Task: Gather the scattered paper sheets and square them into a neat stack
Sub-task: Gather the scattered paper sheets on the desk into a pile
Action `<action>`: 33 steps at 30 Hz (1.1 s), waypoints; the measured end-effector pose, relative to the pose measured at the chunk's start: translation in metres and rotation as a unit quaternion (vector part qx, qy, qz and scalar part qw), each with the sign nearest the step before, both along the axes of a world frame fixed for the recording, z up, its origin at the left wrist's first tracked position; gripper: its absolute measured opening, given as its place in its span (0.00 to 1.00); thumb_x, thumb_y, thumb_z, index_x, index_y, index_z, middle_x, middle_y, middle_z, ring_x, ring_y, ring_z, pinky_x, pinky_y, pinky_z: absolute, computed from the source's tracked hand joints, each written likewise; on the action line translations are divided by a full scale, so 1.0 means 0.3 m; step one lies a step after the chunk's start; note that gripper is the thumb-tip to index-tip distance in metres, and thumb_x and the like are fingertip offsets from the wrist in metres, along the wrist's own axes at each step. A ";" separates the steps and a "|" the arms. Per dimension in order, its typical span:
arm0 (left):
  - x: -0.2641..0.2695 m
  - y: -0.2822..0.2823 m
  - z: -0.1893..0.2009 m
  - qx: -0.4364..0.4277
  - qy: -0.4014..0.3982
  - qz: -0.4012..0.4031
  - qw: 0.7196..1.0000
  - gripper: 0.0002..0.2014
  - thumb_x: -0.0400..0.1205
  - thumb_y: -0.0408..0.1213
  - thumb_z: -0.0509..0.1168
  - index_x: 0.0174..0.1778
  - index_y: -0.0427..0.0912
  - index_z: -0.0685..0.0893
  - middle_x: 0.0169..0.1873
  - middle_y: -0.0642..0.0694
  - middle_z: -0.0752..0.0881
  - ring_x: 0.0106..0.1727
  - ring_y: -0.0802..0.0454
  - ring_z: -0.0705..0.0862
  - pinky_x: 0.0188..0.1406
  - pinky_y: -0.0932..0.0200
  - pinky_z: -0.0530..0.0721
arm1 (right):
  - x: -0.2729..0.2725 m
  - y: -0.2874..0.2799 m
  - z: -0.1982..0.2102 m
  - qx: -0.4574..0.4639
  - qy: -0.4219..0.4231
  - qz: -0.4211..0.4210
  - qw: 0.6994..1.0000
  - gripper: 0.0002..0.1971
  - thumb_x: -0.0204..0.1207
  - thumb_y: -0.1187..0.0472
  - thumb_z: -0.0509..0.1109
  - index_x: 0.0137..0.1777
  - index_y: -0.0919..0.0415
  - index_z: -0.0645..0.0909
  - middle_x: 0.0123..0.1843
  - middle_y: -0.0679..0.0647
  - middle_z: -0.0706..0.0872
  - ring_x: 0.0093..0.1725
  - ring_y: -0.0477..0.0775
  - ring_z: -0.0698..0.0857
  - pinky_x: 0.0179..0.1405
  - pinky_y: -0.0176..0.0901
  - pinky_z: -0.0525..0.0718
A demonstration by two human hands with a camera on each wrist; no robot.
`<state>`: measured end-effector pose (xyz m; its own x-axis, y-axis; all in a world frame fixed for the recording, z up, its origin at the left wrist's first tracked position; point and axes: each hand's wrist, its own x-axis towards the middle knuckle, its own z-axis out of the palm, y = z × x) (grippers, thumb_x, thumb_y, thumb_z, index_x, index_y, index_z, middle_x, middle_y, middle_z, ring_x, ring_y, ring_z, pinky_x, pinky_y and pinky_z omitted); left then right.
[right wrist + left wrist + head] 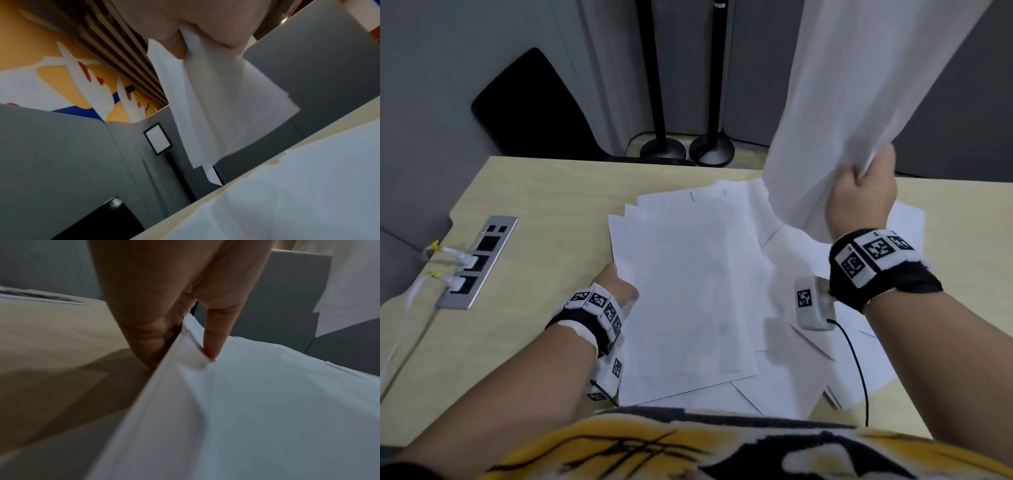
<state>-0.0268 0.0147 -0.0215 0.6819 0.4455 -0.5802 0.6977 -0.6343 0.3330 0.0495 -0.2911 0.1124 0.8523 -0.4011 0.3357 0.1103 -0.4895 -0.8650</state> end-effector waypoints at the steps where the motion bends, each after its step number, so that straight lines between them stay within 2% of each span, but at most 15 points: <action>1: 0.000 0.000 0.001 0.004 0.000 0.000 1.000 0.28 0.77 0.34 0.69 0.71 0.32 0.66 0.60 0.38 0.76 0.59 0.40 0.76 0.48 0.56 0.71 | -0.005 0.018 -0.001 0.014 -0.004 0.018 1.000 0.12 0.79 0.66 0.58 0.62 0.66 0.74 0.44 0.48 0.80 0.44 0.52 0.79 0.44 0.36 0.76; 4: -0.005 0.004 -0.001 -0.003 0.004 0.004 1.000 0.28 0.78 0.34 0.70 0.71 0.33 0.67 0.61 0.38 0.77 0.65 0.38 0.77 0.50 0.56 0.72 | -0.025 0.061 -0.037 0.076 0.052 0.063 0.994 0.11 0.78 0.66 0.61 0.58 0.55 0.75 0.42 0.41 0.81 0.40 0.45 0.80 0.42 0.34 0.78; 6: -0.007 0.009 -0.004 -0.015 0.000 0.006 1.000 0.25 0.78 0.32 0.69 0.69 0.33 0.69 0.59 0.40 0.77 0.64 0.38 0.78 0.53 0.56 0.73 | -0.037 0.077 -0.077 0.089 0.135 0.076 0.984 0.13 0.77 0.66 0.62 0.59 0.55 0.76 0.44 0.43 0.82 0.43 0.48 0.82 0.44 0.37 0.77; 8: -0.015 0.019 -0.013 -0.033 -0.014 0.016 0.999 0.21 0.79 0.30 0.65 0.68 0.34 0.70 0.56 0.42 0.79 0.57 0.40 0.79 0.55 0.55 0.76 | -0.057 0.087 -0.129 0.013 0.260 0.086 0.962 0.15 0.77 0.67 0.62 0.64 0.62 0.75 0.52 0.53 0.82 0.50 0.56 0.80 0.48 0.41 0.74; 10: -0.026 0.018 -0.011 -0.058 -0.020 0.027 0.998 0.20 0.79 0.30 0.61 0.68 0.35 0.72 0.54 0.42 0.80 0.53 0.42 0.79 0.54 0.54 0.78 | -0.090 0.087 -0.198 -0.097 0.370 0.109 0.917 0.16 0.79 0.68 0.61 0.66 0.67 0.72 0.60 0.61 0.80 0.56 0.60 0.79 0.49 0.43 0.72; 12: -0.028 0.023 -0.012 -0.093 -0.032 0.032 0.995 0.22 0.76 0.36 0.59 0.67 0.38 0.75 0.56 0.42 0.83 0.54 0.41 0.82 0.60 0.50 0.80 | -0.128 0.098 -0.258 -0.162 0.435 0.152 0.873 0.15 0.79 0.68 0.61 0.66 0.68 0.70 0.64 0.64 0.79 0.55 0.61 0.78 0.49 0.45 0.72; 14: -0.025 0.026 -0.011 -0.111 -0.057 0.049 0.991 0.22 0.75 0.43 0.59 0.64 0.40 0.77 0.57 0.41 0.84 0.54 0.41 0.82 0.55 0.51 0.79 | -0.155 0.111 -0.301 -0.175 0.474 0.179 0.844 0.22 0.78 0.63 0.67 0.69 0.66 0.68 0.66 0.63 0.78 0.59 0.63 0.79 0.50 0.47 0.74; 17: -0.024 0.003 0.010 -0.134 -0.094 0.080 0.983 0.24 0.80 0.53 0.59 0.65 0.39 0.78 0.62 0.45 0.83 0.59 0.44 0.81 0.53 0.55 0.74 | -0.165 0.110 -0.347 -0.212 0.489 0.116 0.838 0.38 0.71 0.50 0.75 0.77 0.62 0.63 0.71 0.62 0.71 0.68 0.66 0.75 0.62 0.52 0.76; 20: -0.021 -0.018 0.032 -0.137 -0.139 0.104 0.975 0.22 0.83 0.57 0.60 0.61 0.42 0.76 0.58 0.51 0.80 0.58 0.49 0.78 0.57 0.56 0.72 | -0.163 0.094 -0.373 -0.217 0.484 0.121 0.839 0.40 0.70 0.49 0.75 0.77 0.62 0.62 0.72 0.62 0.71 0.70 0.65 0.74 0.66 0.53 0.74; 21: -0.017 -0.024 0.034 -0.148 -0.157 0.114 0.970 0.23 0.81 0.55 0.64 0.63 0.42 0.76 0.59 0.51 0.81 0.58 0.49 0.79 0.59 0.55 0.73 | -0.166 0.091 -0.379 -0.216 0.482 0.142 0.837 0.40 0.70 0.48 0.75 0.77 0.62 0.62 0.72 0.62 0.71 0.71 0.64 0.73 0.66 0.53 0.74; 23: -0.015 -0.038 0.035 -0.172 -0.164 0.114 0.965 0.28 0.76 0.45 0.74 0.69 0.42 0.74 0.60 0.48 0.82 0.59 0.48 0.80 0.61 0.54 0.75 | -0.176 0.091 -0.385 -0.217 0.470 0.184 0.835 0.42 0.70 0.47 0.75 0.78 0.62 0.60 0.74 0.61 0.71 0.72 0.62 0.73 0.66 0.53 0.75; 25: -0.009 -0.051 0.027 -0.160 -0.129 0.083 0.975 0.33 0.73 0.36 0.76 0.72 0.41 0.70 0.62 0.45 0.82 0.62 0.45 0.81 0.64 0.51 0.77 | -0.184 0.097 -0.386 -0.200 0.463 0.211 0.837 0.43 0.71 0.47 0.75 0.80 0.61 0.58 0.75 0.60 0.70 0.73 0.61 0.73 0.66 0.51 0.75; 27: 0.000 -0.065 0.023 -0.135 -0.103 0.051 0.984 0.32 0.73 0.33 0.75 0.71 0.39 0.70 0.63 0.43 0.82 0.63 0.42 0.80 0.64 0.49 0.78 | -0.182 0.095 -0.385 -0.161 0.464 0.219 0.843 0.44 0.72 0.47 0.75 0.82 0.61 0.56 0.76 0.59 0.71 0.72 0.60 0.75 0.63 0.47 0.75; 30: 0.007 -0.069 0.025 -0.132 -0.103 0.047 0.985 0.26 0.73 0.29 0.74 0.67 0.39 0.78 0.60 0.42 0.85 0.61 0.42 0.84 0.63 0.50 0.81 | -0.169 0.072 -0.398 -0.140 0.472 0.196 0.848 0.39 0.75 0.46 0.72 0.80 0.62 0.61 0.74 0.60 0.75 0.70 0.61 0.77 0.63 0.48 0.76; 33: 0.005 -0.050 0.036 -0.126 -0.057 0.015 0.990 0.21 0.72 0.29 0.75 0.62 0.38 0.84 0.57 0.43 0.88 0.58 0.41 0.85 0.61 0.51 0.82 | -0.148 0.036 -0.414 -0.187 0.487 0.105 0.846 0.32 0.76 0.45 0.68 0.75 0.62 0.71 0.69 0.62 0.77 0.66 0.64 0.79 0.61 0.49 0.77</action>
<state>-0.0254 -0.0003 -0.0108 0.7385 0.3172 -0.5950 0.6633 -0.5004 0.5565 0.0051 -0.2803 -0.0119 0.8371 -0.2273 -0.4975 -0.4474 -0.8077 -0.3839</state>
